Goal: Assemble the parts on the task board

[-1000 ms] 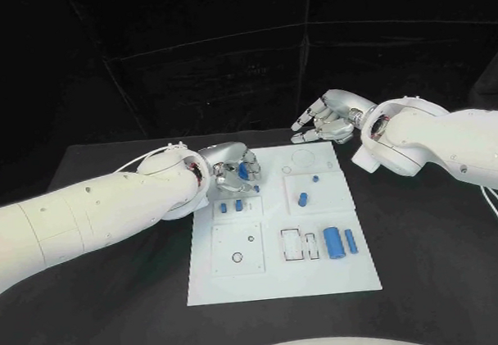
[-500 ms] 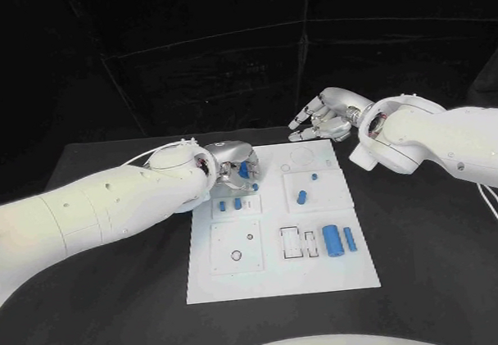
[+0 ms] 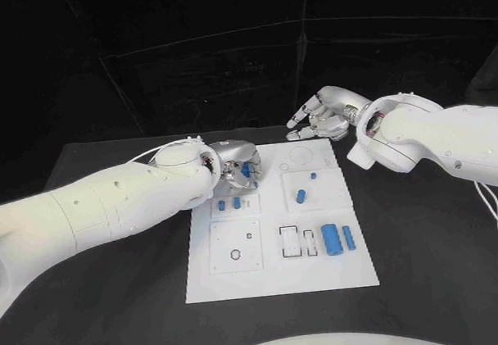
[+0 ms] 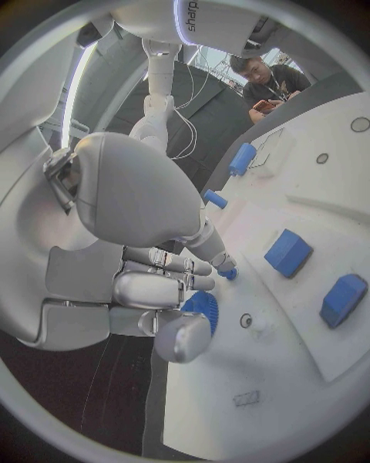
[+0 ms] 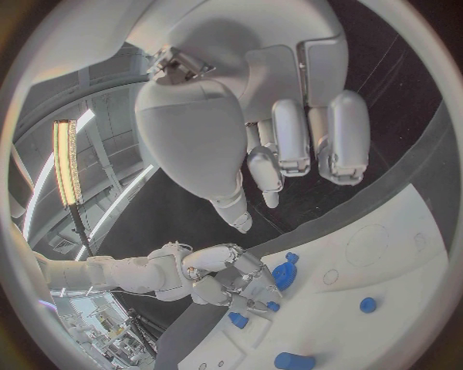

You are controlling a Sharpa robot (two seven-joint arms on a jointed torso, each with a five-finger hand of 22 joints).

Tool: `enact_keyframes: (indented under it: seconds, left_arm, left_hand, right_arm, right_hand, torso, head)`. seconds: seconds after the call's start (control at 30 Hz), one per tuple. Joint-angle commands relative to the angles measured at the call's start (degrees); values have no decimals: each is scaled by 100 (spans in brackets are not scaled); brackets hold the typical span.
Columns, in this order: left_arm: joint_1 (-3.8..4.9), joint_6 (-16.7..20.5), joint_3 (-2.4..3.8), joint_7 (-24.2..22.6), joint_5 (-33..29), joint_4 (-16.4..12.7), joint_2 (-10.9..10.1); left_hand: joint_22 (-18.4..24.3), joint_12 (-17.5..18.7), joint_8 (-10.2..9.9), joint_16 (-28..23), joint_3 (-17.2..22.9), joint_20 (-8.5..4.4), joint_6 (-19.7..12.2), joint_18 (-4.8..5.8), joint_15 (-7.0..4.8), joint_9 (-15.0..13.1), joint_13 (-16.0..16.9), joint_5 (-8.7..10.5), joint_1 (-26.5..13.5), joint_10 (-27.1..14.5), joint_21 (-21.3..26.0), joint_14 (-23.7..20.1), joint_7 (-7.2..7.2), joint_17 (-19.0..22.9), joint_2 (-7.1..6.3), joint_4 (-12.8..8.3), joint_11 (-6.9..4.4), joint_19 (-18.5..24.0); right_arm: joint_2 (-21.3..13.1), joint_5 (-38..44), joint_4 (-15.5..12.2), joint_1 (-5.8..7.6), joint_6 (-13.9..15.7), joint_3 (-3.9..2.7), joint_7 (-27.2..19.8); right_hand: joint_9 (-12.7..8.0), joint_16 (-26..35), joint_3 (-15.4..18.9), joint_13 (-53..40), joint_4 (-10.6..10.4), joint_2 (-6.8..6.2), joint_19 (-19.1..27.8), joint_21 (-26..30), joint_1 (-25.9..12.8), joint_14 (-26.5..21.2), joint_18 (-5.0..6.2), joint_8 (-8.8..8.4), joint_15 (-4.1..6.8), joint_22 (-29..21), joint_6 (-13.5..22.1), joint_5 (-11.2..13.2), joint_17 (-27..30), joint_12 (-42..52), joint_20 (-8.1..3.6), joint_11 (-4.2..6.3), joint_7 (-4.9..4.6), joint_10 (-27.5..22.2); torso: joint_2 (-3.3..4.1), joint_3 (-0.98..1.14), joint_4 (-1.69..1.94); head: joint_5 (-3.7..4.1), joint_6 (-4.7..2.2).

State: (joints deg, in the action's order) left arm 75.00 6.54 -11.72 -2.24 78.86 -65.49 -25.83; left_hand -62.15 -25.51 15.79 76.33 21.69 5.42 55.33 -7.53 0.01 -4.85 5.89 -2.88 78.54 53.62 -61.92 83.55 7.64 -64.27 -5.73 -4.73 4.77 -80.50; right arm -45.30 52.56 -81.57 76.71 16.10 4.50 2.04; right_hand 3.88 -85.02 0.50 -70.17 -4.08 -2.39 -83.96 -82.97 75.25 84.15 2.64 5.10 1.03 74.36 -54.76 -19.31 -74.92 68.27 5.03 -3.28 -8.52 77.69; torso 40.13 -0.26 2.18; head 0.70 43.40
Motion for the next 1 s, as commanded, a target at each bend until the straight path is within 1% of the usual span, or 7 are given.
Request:
enact_keyframes:
  seconds: [0.03,0.4,0.63,0.7,0.77,0.9,1.0]
  left_arm:
    - [-5,-236,4,57,58,47,37]
    - [-38,-416,4,63,60,106,87]
    - [-71,-446,4,54,69,134,111]
    - [-77,-442,4,60,106,144,116]
    - [-82,-425,4,65,132,151,119]
    - [-88,-325,5,72,157,157,122]
    - [-90,-241,5,59,164,153,116]
  left_hand:
    - [-28,42,-30,30,46,14,52,104,-15,10,-18,-6,-61,50,-36,45,1,2,-22,7,-1,-51]
    - [-109,71,-58,43,112,-1,113,120,-31,32,-69,-5,-84,144,-114,66,-12,12,-24,-19,-19,-87]
    - [-146,97,-81,41,165,-13,158,128,-45,47,-105,-2,-101,222,-147,71,-22,38,-11,-33,-35,-100]
    - [-169,114,-97,49,210,-22,194,131,-56,55,-129,-1,-106,285,-165,79,-25,40,7,-45,-47,-107]
    - [-203,114,-100,55,266,-35,256,137,-74,57,-142,-1,-105,395,-197,86,-33,45,54,-49,-70,-120]
    - [-246,136,-86,74,399,-75,427,142,-113,49,-165,6,-83,610,-231,105,-53,39,169,-72,-121,-136]
    - [-276,170,-93,90,484,-96,504,148,-134,47,-179,8,-52,715,-256,118,-60,27,220,-112,-141,-147]
  right_arm:
    - [10,-4,-12,12,21,-5,-28]
    - [16,-4,-12,12,15,-5,-26]
    - [20,-4,-11,12,13,-5,-24]
    - [21,-4,-11,12,13,-5,-24]
    - [22,-4,-10,12,14,-5,-25]
    - [23,-4,-10,12,15,-5,-27]
    - [25,-4,-8,12,14,-5,-29]
  right_hand:
    - [-3,11,20,-5,6,-8,43,26,-35,407,51,19,1,4,46,-3,-731,-25,-8,-11,-1,-43]
    - [-3,11,20,-5,6,-8,43,26,-35,407,51,19,1,4,46,-3,-731,-25,-8,-11,-1,-43]
    - [-3,11,20,-5,6,-8,43,26,-35,407,51,19,1,4,46,-3,-731,-25,-8,-11,-1,-43]
    - [-3,10,20,-7,6,-7,43,26,-35,407,51,20,1,4,46,-3,-732,-23,-8,-11,-1,-43]
    - [-2,8,21,-11,6,-6,43,26,-34,408,51,20,1,5,46,-2,-735,-18,-8,-11,-1,-40]
    - [-2,8,21,-11,6,-6,43,26,-34,408,51,20,1,5,46,-2,-735,-18,-8,-11,-1,-40]
    - [-2,9,21,-16,5,-5,42,25,-33,407,50,21,1,7,45,-2,-734,-12,-8,-11,-1,-36]
  torso:
    - [-2,1,-2]
    - [-2,-1,5]
    - [-2,-3,3]
    - [-4,-1,2]
    - [-5,1,1]
    - [-5,-1,4]
    - [-6,-3,3]
  head:
    - [-2,1]
    - [5,15]
    - [1,24]
    - [-3,27]
    - [-5,27]
    - [0,23]
    - [0,20]
